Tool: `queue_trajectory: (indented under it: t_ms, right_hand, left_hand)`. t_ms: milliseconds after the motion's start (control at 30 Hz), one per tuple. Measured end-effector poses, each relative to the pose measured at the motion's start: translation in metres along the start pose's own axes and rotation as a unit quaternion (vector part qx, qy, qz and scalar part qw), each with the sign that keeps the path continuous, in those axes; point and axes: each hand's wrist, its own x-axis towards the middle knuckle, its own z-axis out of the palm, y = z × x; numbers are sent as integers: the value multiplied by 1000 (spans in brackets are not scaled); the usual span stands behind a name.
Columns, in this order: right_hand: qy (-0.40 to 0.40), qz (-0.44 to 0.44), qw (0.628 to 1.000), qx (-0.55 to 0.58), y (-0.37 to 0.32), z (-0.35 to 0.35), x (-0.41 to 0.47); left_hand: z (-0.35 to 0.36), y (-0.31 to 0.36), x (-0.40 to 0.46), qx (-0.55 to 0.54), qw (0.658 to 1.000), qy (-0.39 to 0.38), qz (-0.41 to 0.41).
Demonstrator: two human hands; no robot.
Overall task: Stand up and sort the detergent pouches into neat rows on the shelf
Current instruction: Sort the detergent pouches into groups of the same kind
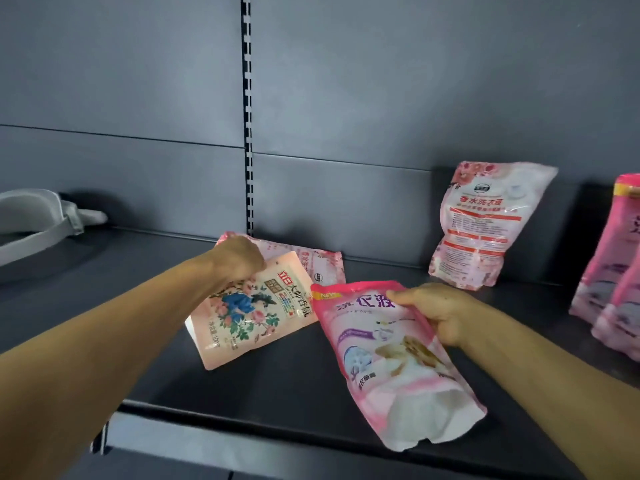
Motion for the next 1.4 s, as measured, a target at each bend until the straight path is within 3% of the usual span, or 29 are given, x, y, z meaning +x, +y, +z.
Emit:
queue_trajectory:
  t_ms: [267,433,567,733,933,1400]
  right_hand:
    - [47,-70,990,114,-3,-26,-27]
    - [77,-142,969,185,-13,-61,-82]
    - [162,-219,943,189,-19,-90,-134]
    - [292,-329,882,166,-8,-128,-168]
    - [404,-369,823,153,24,-184,-183]
    - [364,-433,798,207,71,-271,-176]
  left_hand:
    - [-10,16,-31,-166,986,-30,21]
    - [-21,48,-56,-218,971,-46,83]
    - [-20,85,-72,-333,932,-46,135]
    - [5,149,-87,-453,870,-34,191]
    - [59,227,-103,-548,814,-77,175]
    - [143,300,-114,-617,780,-75,78]
